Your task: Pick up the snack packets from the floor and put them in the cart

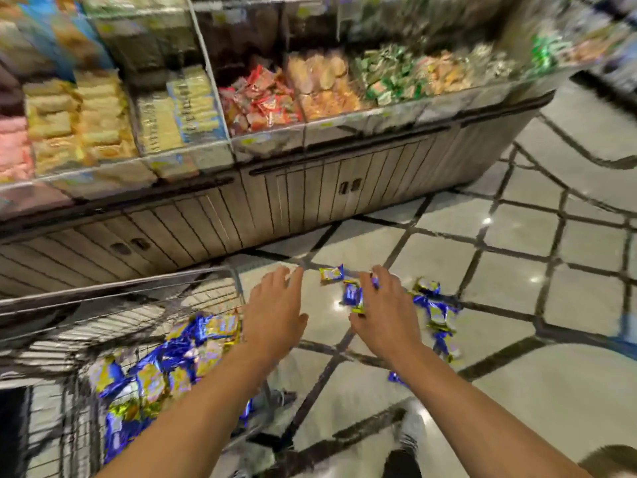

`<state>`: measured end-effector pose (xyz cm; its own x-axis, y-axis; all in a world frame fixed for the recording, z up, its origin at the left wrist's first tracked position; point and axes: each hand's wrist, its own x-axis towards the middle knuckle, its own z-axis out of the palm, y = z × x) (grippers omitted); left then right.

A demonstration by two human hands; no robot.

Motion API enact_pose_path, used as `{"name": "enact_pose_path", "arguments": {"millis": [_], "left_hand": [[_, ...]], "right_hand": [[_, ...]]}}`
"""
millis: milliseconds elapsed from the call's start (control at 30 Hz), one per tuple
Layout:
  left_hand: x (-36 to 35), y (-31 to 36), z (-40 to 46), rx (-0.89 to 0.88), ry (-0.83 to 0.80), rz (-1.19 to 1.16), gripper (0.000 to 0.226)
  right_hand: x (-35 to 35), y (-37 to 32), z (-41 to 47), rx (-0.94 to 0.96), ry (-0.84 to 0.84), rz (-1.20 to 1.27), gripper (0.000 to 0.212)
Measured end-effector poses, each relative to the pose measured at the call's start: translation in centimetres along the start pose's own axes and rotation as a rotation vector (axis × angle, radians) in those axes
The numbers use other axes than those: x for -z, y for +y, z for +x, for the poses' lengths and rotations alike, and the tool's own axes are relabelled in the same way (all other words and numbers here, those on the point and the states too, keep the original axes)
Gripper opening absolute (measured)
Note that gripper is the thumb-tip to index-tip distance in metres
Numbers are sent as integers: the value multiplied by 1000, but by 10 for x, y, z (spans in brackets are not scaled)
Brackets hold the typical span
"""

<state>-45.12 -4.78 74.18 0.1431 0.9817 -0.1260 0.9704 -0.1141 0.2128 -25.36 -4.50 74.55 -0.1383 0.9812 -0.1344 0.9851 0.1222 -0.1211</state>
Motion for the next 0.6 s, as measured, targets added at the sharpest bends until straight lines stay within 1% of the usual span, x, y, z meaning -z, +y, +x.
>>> {"name": "enact_pose_path", "arguments": {"millis": [133, 233, 300, 433, 533, 600], "left_hand": [[-43, 102, 39, -10, -75, 80, 78], [-95, 164, 74, -25, -147, 109, 78], [-136, 196, 100, -31, -191, 111, 80], [-216, 233, 148, 15, -283, 51, 82], [-276, 235, 180, -4, -270, 42, 83], [-325, 233, 199, -26, -308, 38, 81]], "right_hand": [[-17, 120, 9, -29, -55, -27, 77], [-47, 200, 22, -60, -98, -11, 74], [-74, 249, 31, -82, -145, 4, 76], [-144, 322, 43, -159, -244, 19, 80], [-200, 349, 58, -209, -280, 37, 78], [-246, 363, 72, -214, -307, 29, 76]]}}
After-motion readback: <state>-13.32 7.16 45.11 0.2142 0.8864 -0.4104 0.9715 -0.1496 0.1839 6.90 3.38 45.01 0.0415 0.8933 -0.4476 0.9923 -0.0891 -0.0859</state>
